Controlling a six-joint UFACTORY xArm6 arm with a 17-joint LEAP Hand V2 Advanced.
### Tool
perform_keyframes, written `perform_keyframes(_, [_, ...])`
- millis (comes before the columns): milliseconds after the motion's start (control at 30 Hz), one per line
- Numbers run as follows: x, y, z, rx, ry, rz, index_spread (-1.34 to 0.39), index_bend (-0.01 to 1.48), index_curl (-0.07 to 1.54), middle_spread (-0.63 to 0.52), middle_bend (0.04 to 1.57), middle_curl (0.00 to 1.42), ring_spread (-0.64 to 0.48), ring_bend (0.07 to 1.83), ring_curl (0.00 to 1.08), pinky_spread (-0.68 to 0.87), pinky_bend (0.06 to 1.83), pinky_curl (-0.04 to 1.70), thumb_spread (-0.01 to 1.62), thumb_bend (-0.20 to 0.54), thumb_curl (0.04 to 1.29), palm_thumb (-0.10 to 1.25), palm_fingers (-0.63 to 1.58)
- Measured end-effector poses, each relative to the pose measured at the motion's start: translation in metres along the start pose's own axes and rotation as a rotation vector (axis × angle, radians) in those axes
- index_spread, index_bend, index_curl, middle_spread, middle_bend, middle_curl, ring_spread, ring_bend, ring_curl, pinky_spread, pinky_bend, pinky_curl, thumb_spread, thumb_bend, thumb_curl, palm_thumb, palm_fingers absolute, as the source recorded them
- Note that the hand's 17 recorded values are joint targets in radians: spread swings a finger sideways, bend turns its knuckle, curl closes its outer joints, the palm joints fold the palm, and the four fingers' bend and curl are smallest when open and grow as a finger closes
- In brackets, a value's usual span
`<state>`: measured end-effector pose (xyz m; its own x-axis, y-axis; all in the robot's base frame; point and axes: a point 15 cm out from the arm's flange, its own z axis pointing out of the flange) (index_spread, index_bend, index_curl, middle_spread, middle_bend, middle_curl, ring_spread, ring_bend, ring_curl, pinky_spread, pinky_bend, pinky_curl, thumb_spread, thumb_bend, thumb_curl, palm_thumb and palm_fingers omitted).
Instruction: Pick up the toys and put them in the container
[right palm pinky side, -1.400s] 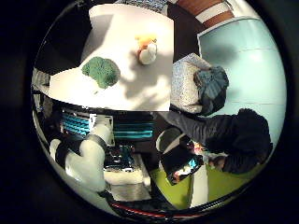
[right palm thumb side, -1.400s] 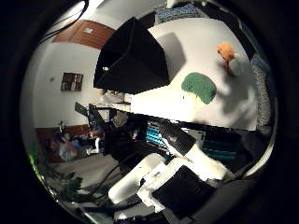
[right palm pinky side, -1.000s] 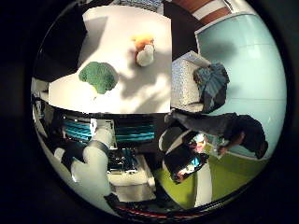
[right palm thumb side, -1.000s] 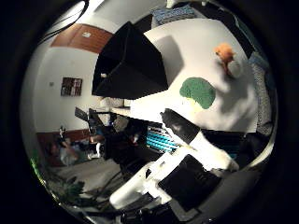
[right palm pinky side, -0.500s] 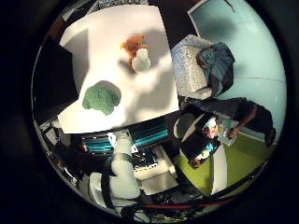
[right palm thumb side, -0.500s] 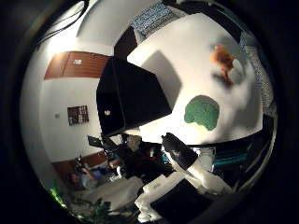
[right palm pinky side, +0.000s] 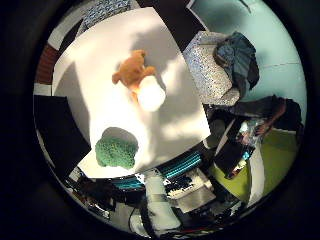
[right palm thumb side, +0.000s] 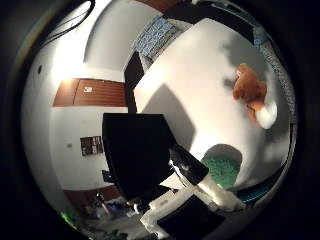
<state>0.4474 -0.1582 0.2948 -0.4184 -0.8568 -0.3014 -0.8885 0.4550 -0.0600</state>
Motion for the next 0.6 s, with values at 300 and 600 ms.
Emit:
perform_keyframes(300, [0.057,-0.018,0.058,-0.059,0.04,0.075,-0.13,0.15,0.26,0.24,0.19,0.29,0.29,0.31,0.26,0.45,0.53,0.31,1.13,-0.021,0.34,0.61,-0.01])
perform_keyframes(600, [0.099,-0.025,0.089,-0.077,0.092,0.105,-0.12,0.15,0.25,0.24,0.19,0.3,0.29,0.32,0.26,0.45,0.53,0.31,1.13,-0.021,0.34,0.58,-0.01])
